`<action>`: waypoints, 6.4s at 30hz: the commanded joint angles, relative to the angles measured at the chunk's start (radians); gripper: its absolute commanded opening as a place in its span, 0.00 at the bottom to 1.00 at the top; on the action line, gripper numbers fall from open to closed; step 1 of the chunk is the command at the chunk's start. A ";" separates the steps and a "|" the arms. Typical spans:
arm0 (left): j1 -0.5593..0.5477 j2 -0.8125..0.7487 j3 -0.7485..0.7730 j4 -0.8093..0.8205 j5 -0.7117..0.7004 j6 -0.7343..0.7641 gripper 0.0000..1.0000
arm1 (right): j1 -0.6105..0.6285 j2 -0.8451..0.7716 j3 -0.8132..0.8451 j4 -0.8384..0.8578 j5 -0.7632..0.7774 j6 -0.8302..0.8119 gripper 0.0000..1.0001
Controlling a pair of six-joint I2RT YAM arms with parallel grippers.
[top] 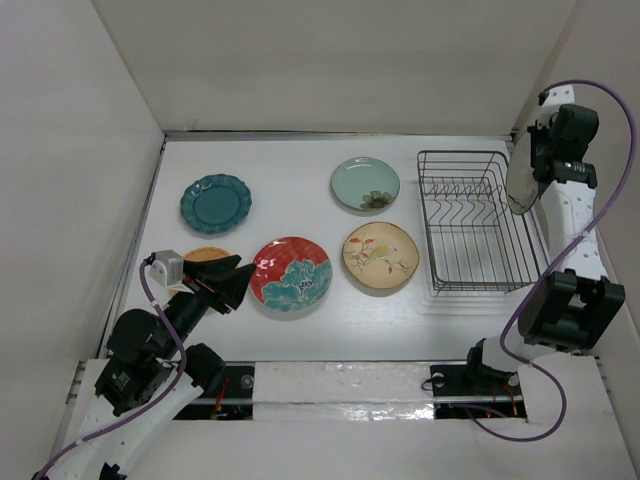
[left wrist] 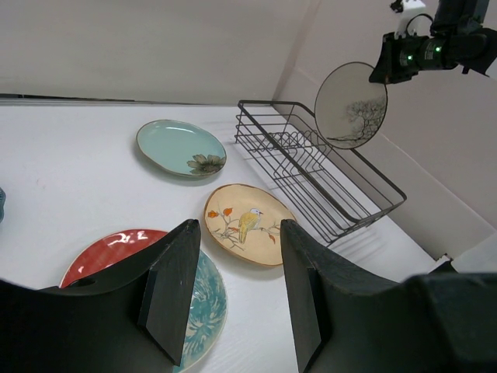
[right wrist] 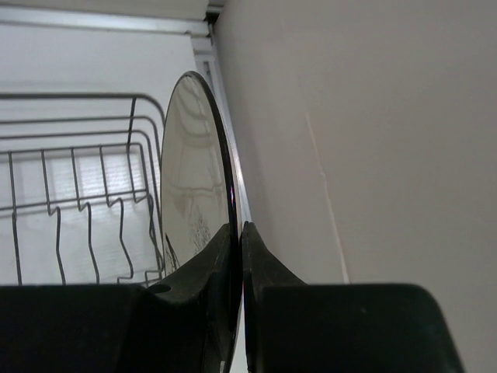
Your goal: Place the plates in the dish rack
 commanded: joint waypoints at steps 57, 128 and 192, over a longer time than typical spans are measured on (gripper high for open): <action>-0.006 0.029 0.001 0.027 -0.009 -0.006 0.42 | 0.033 -0.028 -0.219 0.321 -0.019 0.164 0.35; -0.006 0.162 0.005 0.024 -0.054 0.002 0.11 | 0.927 0.660 0.131 0.097 -1.046 0.576 0.00; -0.006 0.036 0.001 0.028 -0.031 -0.003 0.13 | 0.146 -0.206 -0.248 0.436 0.209 0.135 0.00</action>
